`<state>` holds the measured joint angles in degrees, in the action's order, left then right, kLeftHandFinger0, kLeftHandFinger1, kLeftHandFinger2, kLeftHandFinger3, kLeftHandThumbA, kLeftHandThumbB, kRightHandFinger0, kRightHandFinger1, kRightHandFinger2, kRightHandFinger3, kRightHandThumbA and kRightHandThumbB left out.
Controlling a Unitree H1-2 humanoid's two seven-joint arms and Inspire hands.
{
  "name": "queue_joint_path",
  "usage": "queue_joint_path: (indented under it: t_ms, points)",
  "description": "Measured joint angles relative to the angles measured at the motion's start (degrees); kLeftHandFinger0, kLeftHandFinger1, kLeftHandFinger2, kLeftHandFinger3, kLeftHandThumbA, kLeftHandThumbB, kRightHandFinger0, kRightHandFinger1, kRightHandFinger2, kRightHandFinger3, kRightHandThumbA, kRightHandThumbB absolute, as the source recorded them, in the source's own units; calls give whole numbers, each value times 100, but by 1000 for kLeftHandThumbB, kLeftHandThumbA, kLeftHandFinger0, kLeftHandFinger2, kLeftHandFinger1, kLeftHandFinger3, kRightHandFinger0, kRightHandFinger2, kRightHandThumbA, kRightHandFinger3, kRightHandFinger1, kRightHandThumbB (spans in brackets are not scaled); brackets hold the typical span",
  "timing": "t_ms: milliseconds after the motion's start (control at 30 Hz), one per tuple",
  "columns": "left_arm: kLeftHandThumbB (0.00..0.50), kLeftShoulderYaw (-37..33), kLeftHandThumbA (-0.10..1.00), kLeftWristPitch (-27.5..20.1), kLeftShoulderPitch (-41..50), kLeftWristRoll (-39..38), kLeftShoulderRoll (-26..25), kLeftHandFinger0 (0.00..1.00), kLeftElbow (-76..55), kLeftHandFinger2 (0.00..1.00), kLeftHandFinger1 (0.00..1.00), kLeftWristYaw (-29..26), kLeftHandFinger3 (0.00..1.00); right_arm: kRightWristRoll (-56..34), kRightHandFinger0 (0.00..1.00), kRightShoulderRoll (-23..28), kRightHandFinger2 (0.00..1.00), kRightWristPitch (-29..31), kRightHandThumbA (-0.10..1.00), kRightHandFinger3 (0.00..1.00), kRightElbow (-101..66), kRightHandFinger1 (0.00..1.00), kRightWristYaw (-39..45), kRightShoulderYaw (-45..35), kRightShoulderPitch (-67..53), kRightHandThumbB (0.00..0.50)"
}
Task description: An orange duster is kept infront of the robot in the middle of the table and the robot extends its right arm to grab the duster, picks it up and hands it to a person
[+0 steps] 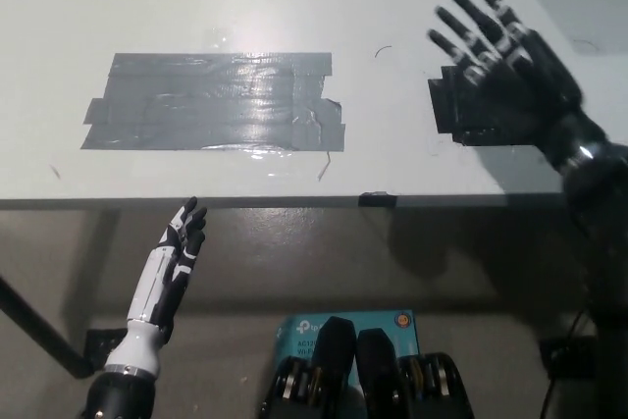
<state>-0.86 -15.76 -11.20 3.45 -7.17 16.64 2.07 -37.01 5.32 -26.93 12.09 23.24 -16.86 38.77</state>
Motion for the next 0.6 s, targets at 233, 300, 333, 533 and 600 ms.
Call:
queue_joint_path:
  t_ms: [233,300,333,533,600]
  points:
    - [163,1,899,2,13,0,8,1000,10,1000,1000,0,1000,310,1000,103,1000,27,941,1000,-1471,1000,-199,140,-1195,281]
    - [160,1,895,2,14,0,6,1000,11,1000,1000,0,1000,559,1000,82,1000,132,959,1000,-1947,1000,-283,268,-1656,282]
    - [154,3,888,2,18,-1,4,1000,11,1000,1000,0,1000,698,1000,49,1000,224,985,1000,-2168,1000,-324,361,-1930,262]
    - [162,0,881,2,82,1,10,1000,12,1000,1000,0,1000,1343,1000,-38,1000,756,1000,1000,-2329,1000,-464,695,-2756,233]
    - [160,-3,867,2,120,0,14,1000,12,1000,1000,1,1000,1514,1000,-51,1000,907,1000,1000,-2222,1000,-509,763,-2860,228]
